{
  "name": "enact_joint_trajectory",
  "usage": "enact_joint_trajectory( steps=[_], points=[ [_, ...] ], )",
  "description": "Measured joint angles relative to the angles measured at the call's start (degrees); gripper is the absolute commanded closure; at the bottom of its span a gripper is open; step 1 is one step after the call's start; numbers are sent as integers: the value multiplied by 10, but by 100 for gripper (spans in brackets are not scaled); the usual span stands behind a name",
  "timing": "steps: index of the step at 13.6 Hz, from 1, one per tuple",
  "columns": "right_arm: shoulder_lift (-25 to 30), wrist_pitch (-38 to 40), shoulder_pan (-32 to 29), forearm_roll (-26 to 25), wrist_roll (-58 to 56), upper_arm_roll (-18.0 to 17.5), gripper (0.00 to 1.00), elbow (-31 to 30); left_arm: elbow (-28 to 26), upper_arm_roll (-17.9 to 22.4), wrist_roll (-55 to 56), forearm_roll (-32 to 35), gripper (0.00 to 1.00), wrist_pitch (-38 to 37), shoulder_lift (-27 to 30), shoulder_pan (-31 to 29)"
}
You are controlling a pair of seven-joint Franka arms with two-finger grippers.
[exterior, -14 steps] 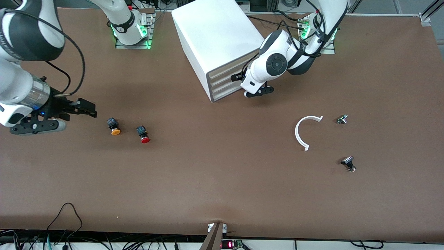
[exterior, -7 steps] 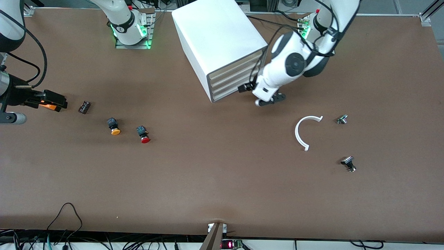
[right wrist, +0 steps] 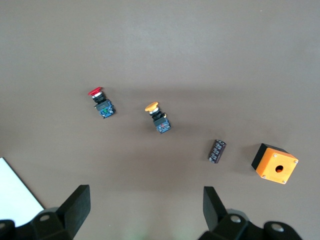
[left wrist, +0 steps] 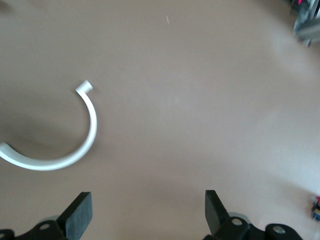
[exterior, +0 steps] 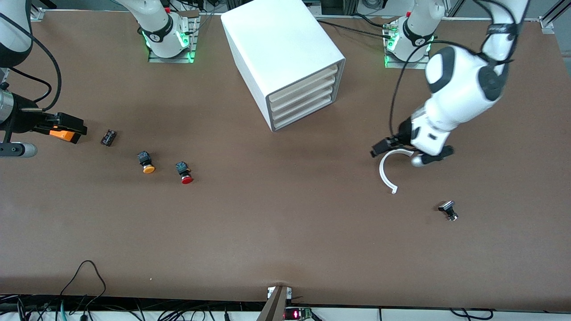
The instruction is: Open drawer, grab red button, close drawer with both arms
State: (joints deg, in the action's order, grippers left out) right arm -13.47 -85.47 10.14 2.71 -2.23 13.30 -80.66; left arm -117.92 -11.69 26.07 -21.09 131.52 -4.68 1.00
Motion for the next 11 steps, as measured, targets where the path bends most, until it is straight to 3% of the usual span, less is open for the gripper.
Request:
enact_joint_trajectory(
  steps=[3,6,8,11],
  points=[
    [1,0,-1,-1,0,14,0,2,66,58,-9,74,1,-164,52,-2],
    [1,4,0,-8,0,14,0,2,166,67,-9,173,1,-297,65,-2],
    [5,5,0,-9,0,15,0,-1,195,67,-26,199,1,-336,65,-2],
    [15,3,0,-9,-1,14,0,-11,198,77,-103,205,1,-346,63,-2]
  ],
)
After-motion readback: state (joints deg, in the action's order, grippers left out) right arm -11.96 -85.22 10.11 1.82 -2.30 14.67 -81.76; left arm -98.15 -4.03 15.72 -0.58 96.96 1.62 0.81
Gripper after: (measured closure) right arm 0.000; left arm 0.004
